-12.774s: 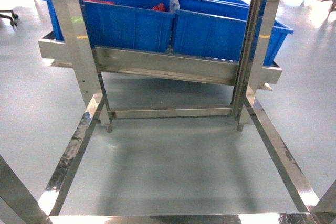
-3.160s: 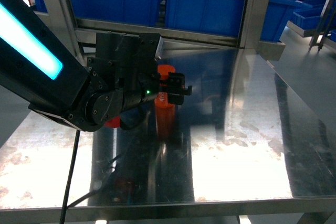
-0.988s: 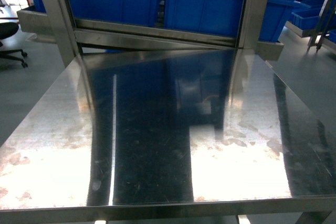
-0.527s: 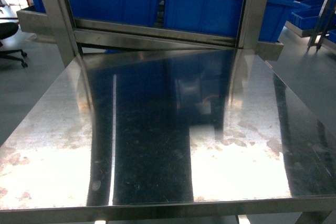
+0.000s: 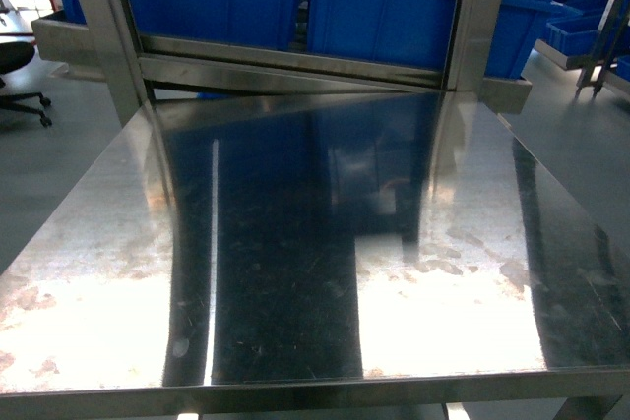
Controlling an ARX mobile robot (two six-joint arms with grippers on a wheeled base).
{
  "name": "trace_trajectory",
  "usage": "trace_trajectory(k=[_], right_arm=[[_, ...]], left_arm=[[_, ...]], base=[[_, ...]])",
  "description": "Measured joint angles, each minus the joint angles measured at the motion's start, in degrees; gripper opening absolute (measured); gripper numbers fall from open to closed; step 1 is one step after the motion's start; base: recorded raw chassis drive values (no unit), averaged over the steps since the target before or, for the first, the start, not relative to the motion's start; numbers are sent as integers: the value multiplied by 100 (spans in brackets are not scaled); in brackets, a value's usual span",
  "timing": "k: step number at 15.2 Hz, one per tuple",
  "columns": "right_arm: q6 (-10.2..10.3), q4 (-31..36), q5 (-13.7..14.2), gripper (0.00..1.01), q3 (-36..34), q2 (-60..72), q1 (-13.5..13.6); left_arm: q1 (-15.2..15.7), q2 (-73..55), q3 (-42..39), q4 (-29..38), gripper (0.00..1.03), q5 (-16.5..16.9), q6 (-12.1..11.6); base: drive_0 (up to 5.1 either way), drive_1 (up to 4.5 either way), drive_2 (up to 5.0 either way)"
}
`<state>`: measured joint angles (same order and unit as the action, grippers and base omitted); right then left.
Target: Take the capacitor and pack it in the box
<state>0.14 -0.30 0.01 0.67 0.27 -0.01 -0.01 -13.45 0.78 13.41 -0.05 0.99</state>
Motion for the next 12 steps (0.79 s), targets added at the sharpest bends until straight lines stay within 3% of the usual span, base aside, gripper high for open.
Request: trace_trajectory(k=[5,6,12], right_arm=[[0,0,0,98,0,0,0],[0,-2,2,98,0,0,0],[0,0,0,98,0,0,0]], left_arm=[[0,389,0,-400,44,2,0],[0,918,2,-1244,44,15,-2],[0,1294,2,-1379,44,2,-2]], base=[[0,0,0],[0,0,0],[0,0,0]])
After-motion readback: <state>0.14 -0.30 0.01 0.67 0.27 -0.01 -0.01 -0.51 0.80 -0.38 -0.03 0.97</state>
